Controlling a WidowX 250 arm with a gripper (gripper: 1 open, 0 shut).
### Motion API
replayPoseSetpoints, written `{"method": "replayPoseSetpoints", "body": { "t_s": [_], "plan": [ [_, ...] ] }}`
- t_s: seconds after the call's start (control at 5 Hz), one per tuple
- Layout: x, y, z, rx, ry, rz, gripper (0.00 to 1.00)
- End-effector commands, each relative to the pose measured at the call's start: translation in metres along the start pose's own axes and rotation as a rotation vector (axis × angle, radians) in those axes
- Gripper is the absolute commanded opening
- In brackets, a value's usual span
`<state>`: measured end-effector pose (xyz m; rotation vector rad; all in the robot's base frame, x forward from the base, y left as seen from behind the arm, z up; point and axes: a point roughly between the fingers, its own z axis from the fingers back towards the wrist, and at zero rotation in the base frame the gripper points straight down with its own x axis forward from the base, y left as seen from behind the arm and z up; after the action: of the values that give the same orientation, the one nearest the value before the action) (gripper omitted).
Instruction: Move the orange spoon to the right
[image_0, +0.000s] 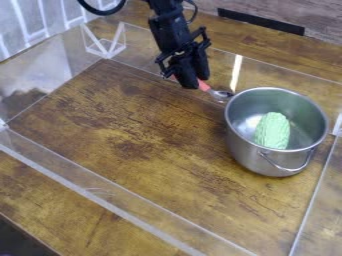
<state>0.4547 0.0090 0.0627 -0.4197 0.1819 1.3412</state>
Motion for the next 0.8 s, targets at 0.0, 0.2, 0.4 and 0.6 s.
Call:
{"method": "replayPoseSetpoints", "body": {
  "t_s": [0.0,0.2,0.4,0.6],
  "plan": [
    [-0.0358,-0.0151,0.0608,-0.148,-0.050,-0.092,0.00],
    [-0.0378,-0.0149,0.0623,-0.162,-0.051,-0.105,0.00],
    [-0.0392,-0.0141,0.0588,-0.177,-0.049,-0.102,0.00],
    [-0.0383,-0.0156,0.0563,-0.189,-0.049,-0.106,0.00]
  ]
}}
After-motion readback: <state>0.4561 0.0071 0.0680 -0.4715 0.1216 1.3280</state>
